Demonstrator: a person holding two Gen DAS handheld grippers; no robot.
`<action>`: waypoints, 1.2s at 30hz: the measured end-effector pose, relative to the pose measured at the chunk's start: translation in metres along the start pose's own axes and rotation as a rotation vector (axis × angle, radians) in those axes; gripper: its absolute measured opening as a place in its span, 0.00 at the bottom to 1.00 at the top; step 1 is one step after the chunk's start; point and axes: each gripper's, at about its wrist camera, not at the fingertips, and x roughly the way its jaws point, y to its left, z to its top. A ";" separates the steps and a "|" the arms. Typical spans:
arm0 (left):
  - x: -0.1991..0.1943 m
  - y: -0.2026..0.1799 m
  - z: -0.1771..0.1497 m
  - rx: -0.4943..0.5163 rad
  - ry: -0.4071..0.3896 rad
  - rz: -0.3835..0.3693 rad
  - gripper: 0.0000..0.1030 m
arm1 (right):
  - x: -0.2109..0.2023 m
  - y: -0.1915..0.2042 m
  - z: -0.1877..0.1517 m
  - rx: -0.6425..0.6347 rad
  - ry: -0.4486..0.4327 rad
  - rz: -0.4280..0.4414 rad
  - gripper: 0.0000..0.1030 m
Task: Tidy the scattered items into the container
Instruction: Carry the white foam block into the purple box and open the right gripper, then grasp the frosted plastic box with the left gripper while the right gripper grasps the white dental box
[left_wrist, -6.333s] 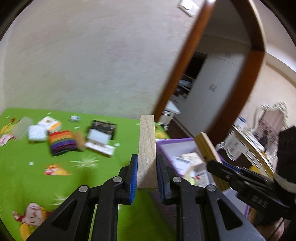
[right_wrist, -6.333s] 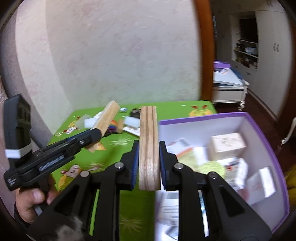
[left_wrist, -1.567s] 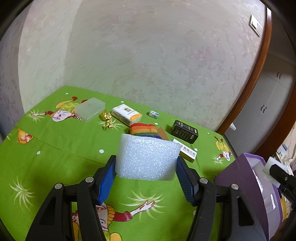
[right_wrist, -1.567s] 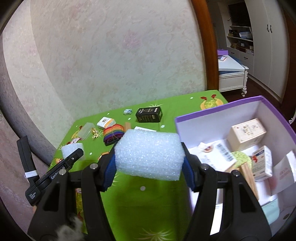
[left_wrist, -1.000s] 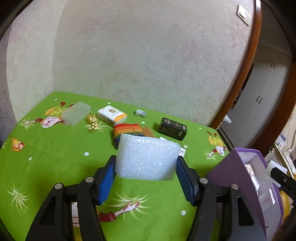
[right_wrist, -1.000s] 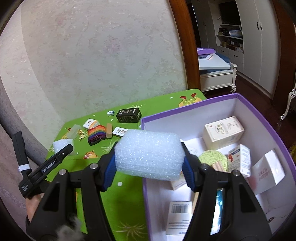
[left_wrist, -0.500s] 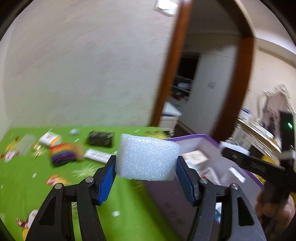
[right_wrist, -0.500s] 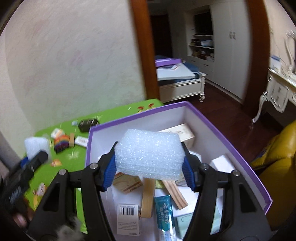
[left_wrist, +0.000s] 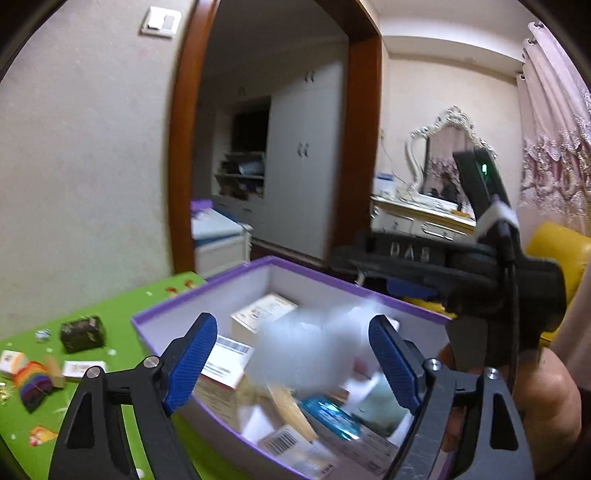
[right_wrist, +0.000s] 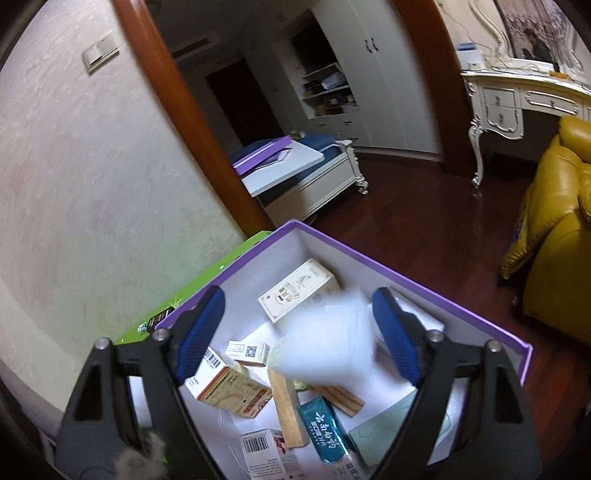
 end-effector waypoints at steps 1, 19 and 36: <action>0.000 0.004 -0.001 -0.011 0.005 -0.005 0.83 | 0.000 0.001 0.000 -0.004 0.001 0.001 0.83; -0.068 0.172 -0.035 -0.205 -0.078 0.395 0.83 | -0.008 0.132 -0.033 -0.424 -0.036 0.131 0.88; -0.143 0.327 -0.115 -0.481 0.057 0.711 0.83 | 0.108 0.270 -0.149 -0.831 0.207 0.146 0.90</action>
